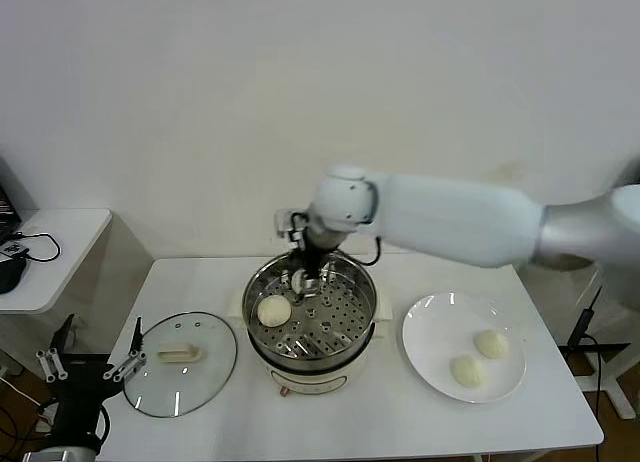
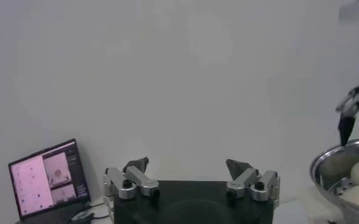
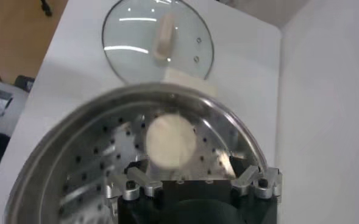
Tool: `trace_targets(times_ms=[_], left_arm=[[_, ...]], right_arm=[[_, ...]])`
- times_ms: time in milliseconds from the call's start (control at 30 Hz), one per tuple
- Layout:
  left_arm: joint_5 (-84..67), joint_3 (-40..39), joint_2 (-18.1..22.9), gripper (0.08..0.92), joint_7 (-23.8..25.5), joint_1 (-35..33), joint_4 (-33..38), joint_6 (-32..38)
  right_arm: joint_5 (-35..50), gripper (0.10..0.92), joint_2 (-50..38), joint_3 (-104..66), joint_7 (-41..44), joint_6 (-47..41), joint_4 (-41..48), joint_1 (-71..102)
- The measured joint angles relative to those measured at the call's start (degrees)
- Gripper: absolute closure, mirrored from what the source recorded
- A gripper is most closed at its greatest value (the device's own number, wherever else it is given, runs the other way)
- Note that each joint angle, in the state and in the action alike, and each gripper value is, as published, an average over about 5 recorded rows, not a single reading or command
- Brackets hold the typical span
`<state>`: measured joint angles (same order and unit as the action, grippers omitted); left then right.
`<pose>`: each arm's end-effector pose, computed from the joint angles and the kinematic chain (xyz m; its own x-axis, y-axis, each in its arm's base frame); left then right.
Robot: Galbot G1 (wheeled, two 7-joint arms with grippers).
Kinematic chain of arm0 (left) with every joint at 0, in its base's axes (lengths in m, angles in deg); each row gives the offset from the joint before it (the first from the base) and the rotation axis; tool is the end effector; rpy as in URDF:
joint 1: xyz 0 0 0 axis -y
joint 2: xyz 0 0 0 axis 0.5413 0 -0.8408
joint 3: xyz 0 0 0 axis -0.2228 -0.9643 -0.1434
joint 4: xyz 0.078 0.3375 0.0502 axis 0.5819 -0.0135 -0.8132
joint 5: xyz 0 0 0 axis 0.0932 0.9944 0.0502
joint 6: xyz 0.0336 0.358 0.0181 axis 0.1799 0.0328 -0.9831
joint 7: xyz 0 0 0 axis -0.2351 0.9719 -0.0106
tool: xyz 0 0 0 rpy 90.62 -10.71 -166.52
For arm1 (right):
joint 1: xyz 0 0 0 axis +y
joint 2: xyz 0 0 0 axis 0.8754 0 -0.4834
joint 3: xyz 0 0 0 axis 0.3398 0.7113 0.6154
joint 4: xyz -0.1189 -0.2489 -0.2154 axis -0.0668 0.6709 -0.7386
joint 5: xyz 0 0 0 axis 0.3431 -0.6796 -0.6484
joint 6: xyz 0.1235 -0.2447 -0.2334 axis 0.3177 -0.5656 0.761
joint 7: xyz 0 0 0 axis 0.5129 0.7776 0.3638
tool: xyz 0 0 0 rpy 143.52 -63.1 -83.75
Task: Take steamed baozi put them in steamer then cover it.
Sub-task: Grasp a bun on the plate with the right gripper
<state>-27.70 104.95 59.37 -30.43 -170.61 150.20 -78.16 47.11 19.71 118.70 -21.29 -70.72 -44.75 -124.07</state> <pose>0.1082 0.0858 -0.1937 -0.9837 -0.1777 -0.0283 -0.1760 0.9170 0.3579 0.5015 0.1514 -0.0254 -0.1990 -0.3384 0.9197 -0.9313 -0.2268 -0.2849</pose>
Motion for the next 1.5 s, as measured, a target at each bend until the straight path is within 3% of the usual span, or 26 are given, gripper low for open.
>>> trace_targets(times_ms=[467,800,1500], left_arm=[[0.55,-1.57,-0.58,0.177,0.09,-0.05,-0.36,-0.07],[1.0,-1.8,-0.44,0.177,0.13,-0.46,-0.55,-0.09],[1.26,-0.77,-0.36,0.177,0.3,-0.92,-1.54,-0.23]], right_arm=[[-12.65,0.203,-22.92,2.69,9.85,8.92,-9.91,-2.19],[-24.01,0.203,-34.7,-0.04,11.95,14.03,-11.79,6.08],[-37.06,0.203,-38.49,-15.85,11.92,17.69,-7.29,33.26]])
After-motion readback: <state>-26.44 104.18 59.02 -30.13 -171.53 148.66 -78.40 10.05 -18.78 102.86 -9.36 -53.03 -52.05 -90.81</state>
